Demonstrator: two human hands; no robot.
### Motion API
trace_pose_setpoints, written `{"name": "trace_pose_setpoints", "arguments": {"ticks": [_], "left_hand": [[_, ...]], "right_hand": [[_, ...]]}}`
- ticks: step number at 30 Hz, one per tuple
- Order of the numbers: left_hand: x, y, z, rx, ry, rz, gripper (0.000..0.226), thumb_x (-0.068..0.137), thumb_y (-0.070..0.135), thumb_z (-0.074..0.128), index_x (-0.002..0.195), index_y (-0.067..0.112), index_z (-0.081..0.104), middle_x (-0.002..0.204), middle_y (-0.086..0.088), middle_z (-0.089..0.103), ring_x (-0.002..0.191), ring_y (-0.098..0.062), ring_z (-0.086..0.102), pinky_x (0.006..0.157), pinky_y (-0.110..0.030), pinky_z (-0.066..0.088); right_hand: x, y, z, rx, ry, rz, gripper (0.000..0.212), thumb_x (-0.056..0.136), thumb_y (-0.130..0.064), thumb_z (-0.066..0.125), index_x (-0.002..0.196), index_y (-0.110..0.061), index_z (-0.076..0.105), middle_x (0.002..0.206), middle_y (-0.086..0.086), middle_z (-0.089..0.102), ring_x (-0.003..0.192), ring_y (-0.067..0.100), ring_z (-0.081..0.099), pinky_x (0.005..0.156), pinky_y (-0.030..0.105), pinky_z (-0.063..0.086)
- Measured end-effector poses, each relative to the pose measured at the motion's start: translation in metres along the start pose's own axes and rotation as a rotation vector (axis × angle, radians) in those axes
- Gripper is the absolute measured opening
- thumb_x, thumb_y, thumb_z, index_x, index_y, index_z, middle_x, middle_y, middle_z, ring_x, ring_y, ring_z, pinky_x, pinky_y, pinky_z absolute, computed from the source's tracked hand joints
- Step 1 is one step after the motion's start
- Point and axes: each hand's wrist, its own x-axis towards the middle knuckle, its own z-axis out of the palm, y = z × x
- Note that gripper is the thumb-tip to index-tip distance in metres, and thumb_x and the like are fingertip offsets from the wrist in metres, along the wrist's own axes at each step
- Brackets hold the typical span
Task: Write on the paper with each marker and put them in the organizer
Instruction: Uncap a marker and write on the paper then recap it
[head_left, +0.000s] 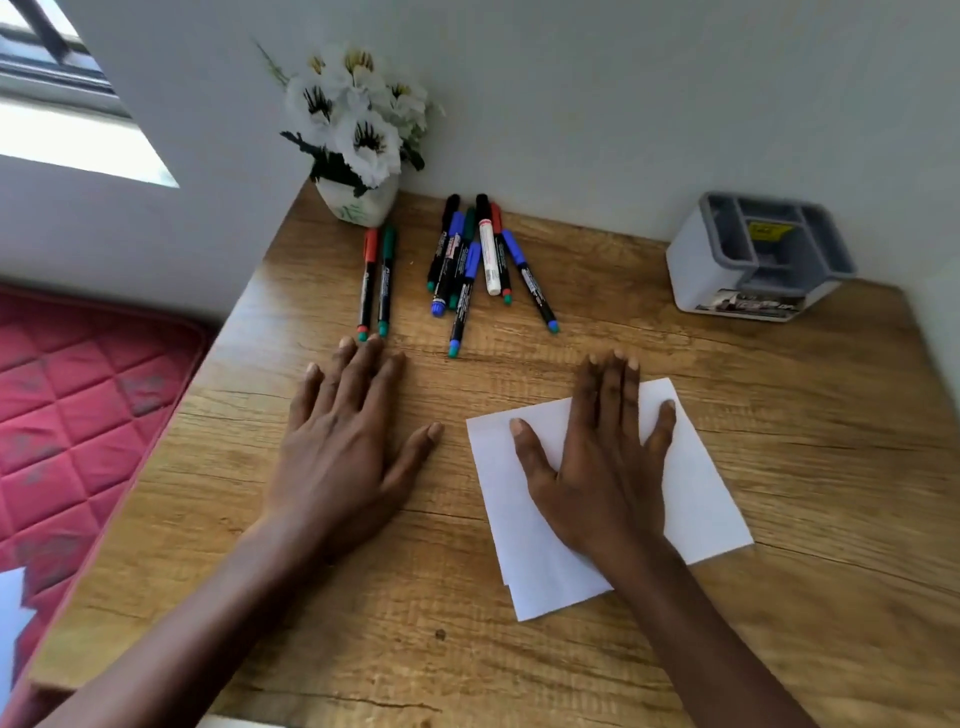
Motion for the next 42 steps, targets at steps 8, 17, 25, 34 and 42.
{"name": "trace_pose_setpoints", "arguments": {"ticks": [8, 17, 25, 34, 42], "left_hand": [[-0.004, -0.002, 0.004, 0.041, 0.034, 0.025, 0.108, 0.075, 0.093, 0.004, 0.162, 0.029, 0.006, 0.170, 0.006, 0.001, 0.155, -0.010, -0.007, 0.127, -0.040, 0.002], [-0.010, 0.008, 0.004, 0.091, 0.032, 0.014, 0.116, 0.072, 0.098, 0.024, 0.162, 0.025, 0.014, 0.170, -0.002, 0.009, 0.156, -0.020, 0.008, 0.126, -0.046, 0.009], [-0.009, 0.006, 0.005, 0.121, 0.041, 0.028, 0.118, 0.071, 0.098, 0.021, 0.162, 0.023, 0.015, 0.170, -0.003, 0.009, 0.157, -0.021, 0.007, 0.126, -0.048, 0.008], [-0.006, 0.001, 0.007, 0.111, 0.048, 0.033, 0.120, 0.069, 0.099, 0.020, 0.162, 0.023, 0.010, 0.170, -0.002, 0.005, 0.156, -0.021, 0.003, 0.125, -0.049, 0.008], [-0.004, 0.000, 0.008, 0.096, 0.065, 0.043, 0.122, 0.069, 0.099, 0.018, 0.162, 0.021, 0.009, 0.171, -0.003, 0.004, 0.156, -0.022, 0.003, 0.125, -0.051, 0.007]], "right_hand": [[-0.001, 0.002, 0.001, 0.026, -0.017, -0.031, 0.098, 0.089, -0.080, 0.008, 0.159, -0.016, -0.019, 0.167, 0.006, -0.027, 0.153, 0.020, -0.027, 0.122, 0.056, -0.015], [-0.008, -0.001, -0.001, 0.077, 0.044, -0.188, 0.096, 0.092, -0.079, 0.024, 0.163, -0.019, -0.004, 0.172, 0.000, -0.006, 0.158, 0.015, -0.004, 0.127, 0.051, 0.000], [0.048, -0.015, -0.041, 0.341, 0.376, -0.143, 0.052, 0.092, -0.039, 0.063, 0.136, -0.012, 0.058, 0.135, 0.010, 0.062, 0.123, 0.027, 0.057, 0.092, 0.029, 0.044], [0.140, -0.041, -0.056, 0.237, 0.145, -0.103, 0.056, 0.091, -0.025, 0.070, 0.142, -0.012, 0.052, 0.144, 0.014, 0.053, 0.128, 0.029, 0.055, 0.098, 0.031, 0.046], [0.137, -0.022, -0.058, 0.174, 0.290, -0.115, 0.034, 0.091, -0.012, 0.065, 0.125, -0.006, 0.062, 0.125, 0.015, 0.063, 0.111, 0.028, 0.061, 0.088, 0.033, 0.051]]}}
